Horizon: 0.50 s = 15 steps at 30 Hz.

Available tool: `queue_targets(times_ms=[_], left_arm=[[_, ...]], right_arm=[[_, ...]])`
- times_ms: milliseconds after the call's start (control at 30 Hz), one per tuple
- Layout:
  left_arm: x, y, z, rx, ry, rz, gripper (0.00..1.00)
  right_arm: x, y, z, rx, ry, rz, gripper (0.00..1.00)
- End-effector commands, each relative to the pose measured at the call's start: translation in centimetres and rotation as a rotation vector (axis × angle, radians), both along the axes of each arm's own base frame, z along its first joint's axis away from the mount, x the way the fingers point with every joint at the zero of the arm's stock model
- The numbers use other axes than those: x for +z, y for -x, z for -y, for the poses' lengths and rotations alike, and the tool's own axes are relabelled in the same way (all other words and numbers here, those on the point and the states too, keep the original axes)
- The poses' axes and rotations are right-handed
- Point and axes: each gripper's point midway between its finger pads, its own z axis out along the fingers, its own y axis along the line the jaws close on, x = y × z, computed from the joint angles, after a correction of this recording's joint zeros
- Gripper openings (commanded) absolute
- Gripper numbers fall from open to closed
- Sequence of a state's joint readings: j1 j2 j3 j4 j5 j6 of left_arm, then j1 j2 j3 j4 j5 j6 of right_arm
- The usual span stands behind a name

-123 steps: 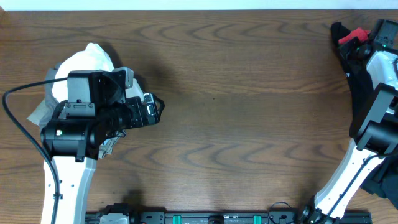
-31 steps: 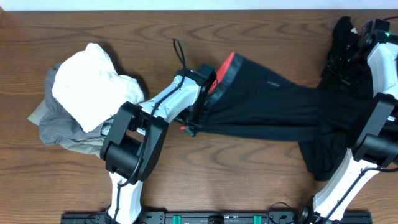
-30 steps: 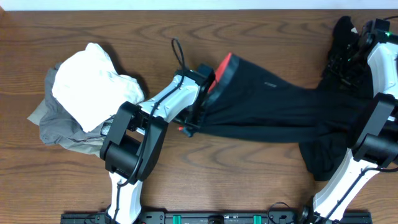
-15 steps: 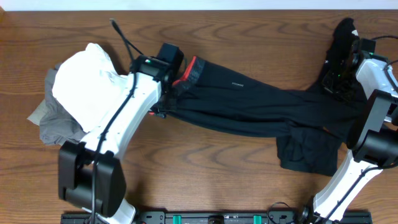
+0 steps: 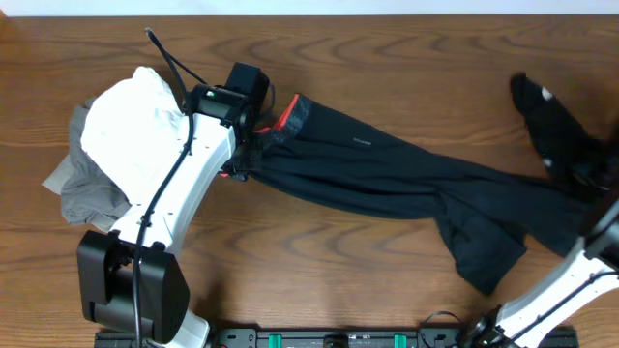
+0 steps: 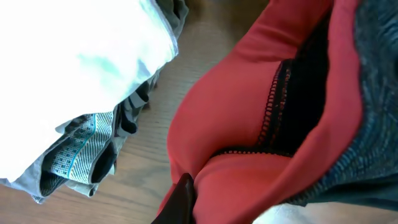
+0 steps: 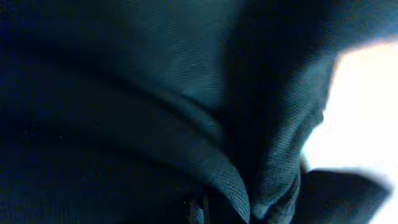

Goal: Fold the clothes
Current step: 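Grasp the waistband with the left gripper and release the right gripper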

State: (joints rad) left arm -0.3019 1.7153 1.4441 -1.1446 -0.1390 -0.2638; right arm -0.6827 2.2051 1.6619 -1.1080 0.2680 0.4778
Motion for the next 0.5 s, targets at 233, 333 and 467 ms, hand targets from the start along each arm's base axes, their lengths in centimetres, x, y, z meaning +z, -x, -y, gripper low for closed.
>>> queue_targets(times_ms=[233,333,467], left_arm=[[0.8,-0.2,-0.8,0.003,-0.028,0.026,0.06],[1.5,-0.4,-0.7,0.002,-0.024,0.041,0.06],[3.8,-0.9,-0.7,0.005,-0.010,0.092,0.06]], right_arm=[[8.1,-4.1,5.1,0.001,-0.096,0.394,0.01],[10.4,-6.5,4.0,0.080,-0.162,0.520,0.03],[13.5,-9.3,2.3,0.198,-0.213,0.678,0.07]])
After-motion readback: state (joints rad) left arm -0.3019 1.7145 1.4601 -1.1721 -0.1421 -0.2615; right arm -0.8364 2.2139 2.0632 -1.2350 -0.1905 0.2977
